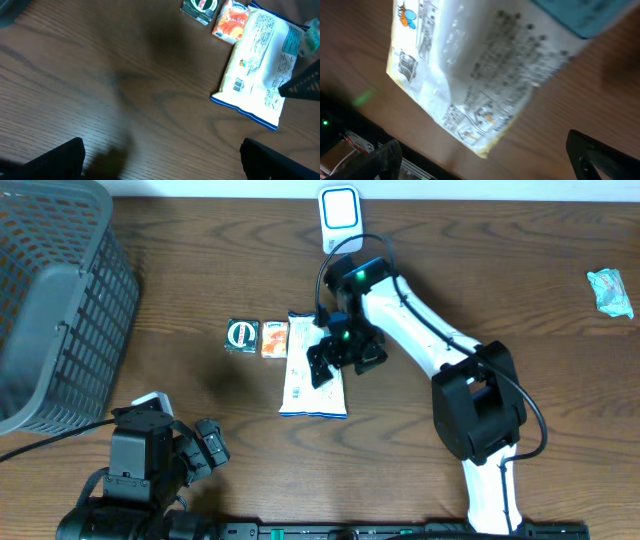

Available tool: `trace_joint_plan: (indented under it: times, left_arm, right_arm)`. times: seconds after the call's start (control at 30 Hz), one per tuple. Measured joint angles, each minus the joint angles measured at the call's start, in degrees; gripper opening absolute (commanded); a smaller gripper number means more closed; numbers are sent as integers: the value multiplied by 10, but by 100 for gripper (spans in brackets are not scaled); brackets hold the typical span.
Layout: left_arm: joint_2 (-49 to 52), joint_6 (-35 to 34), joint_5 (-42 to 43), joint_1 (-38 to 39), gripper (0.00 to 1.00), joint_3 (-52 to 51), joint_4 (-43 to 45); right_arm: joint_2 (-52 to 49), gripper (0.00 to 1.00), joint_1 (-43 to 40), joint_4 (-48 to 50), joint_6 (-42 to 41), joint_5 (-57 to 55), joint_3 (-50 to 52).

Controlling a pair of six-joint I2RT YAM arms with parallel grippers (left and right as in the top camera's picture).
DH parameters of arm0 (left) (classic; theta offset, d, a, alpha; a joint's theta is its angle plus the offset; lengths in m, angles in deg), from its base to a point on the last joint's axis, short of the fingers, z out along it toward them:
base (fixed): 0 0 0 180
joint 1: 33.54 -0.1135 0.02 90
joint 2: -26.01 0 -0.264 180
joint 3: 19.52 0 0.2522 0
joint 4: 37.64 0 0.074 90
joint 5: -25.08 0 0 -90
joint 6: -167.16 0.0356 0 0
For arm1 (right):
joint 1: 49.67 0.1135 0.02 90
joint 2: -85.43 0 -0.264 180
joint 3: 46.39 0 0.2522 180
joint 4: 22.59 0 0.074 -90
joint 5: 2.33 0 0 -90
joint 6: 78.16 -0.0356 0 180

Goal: Scan the item barcode
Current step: 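Move the right gripper onto the white snack bag and grasp it, then carry the white snack bag right and set it down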

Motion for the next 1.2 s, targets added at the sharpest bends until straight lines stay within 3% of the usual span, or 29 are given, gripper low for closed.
trace_joint_plan:
  times: [0.53, 0.83, 1.13, 1.2]
  left_arm:
    - [0, 0, 0, 0, 97, 0, 0]
    - [0, 0, 0, 0, 98, 0, 0]
    - [0, 0, 0, 0, 98, 0, 0]
    - [0, 0, 0, 0, 97, 0, 0]
  right_arm:
    - [0, 99, -28, 107, -88, 1, 25]
    - [4, 99, -75, 252, -97, 122, 126]
    - [8, 98, -69, 385, -110, 257, 193]
    - [9, 74, -66, 394, -114, 264, 197]
